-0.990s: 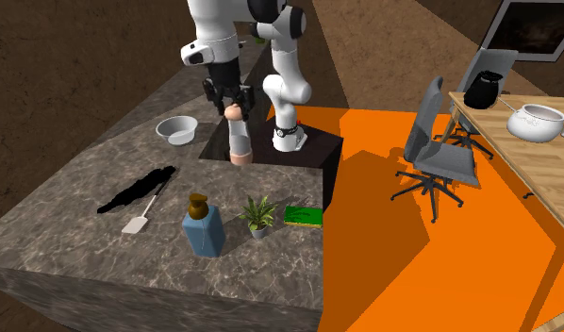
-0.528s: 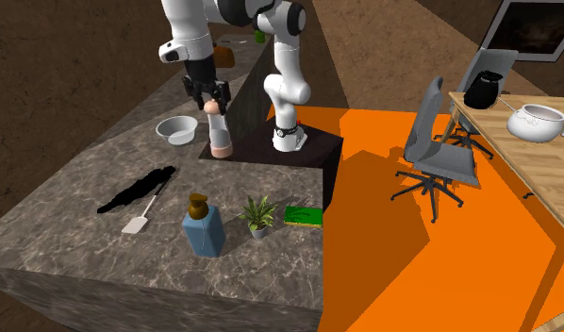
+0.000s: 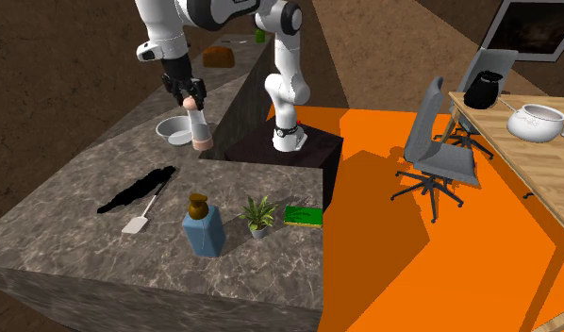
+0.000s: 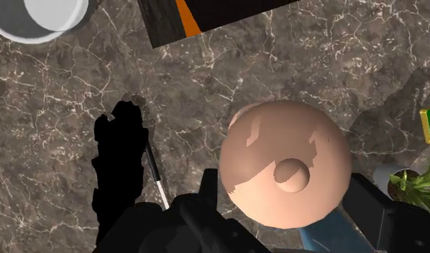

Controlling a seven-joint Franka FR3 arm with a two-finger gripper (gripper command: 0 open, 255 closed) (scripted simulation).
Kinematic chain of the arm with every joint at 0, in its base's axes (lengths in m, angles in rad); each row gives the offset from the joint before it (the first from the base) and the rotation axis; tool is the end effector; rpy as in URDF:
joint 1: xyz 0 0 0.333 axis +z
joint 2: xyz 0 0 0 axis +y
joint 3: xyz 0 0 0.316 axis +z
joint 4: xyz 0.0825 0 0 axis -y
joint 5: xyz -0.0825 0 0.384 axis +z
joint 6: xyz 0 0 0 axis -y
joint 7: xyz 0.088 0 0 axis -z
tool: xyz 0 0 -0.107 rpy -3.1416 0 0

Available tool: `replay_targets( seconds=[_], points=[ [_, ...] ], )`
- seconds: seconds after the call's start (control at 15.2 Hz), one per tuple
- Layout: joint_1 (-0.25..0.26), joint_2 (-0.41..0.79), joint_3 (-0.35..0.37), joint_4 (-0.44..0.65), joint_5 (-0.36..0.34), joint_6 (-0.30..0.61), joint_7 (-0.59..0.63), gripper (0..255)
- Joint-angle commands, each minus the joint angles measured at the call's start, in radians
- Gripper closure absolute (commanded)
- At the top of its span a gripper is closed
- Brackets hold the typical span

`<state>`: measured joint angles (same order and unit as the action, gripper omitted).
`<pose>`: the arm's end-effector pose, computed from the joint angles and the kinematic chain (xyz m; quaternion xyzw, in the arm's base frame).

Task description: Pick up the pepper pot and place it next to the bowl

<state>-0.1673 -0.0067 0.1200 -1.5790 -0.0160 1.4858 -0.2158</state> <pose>0.5423 -0.0273 0.6173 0.9955 0.0837 -0.0440 0.0027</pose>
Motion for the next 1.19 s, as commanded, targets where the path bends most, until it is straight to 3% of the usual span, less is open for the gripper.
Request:
replay_targets(
  seconds=[0.0,0.59,1.12],
  points=[
    [-0.026,-0.011,-0.027,-0.032,-0.004,0.022,-0.054,255],
    [-0.130,0.048,-0.129,-0.008,-0.022,0.063,-0.259,255],
    [-0.226,0.169,-0.208,0.104,-0.021,0.079,-0.432,255]
  ],
)
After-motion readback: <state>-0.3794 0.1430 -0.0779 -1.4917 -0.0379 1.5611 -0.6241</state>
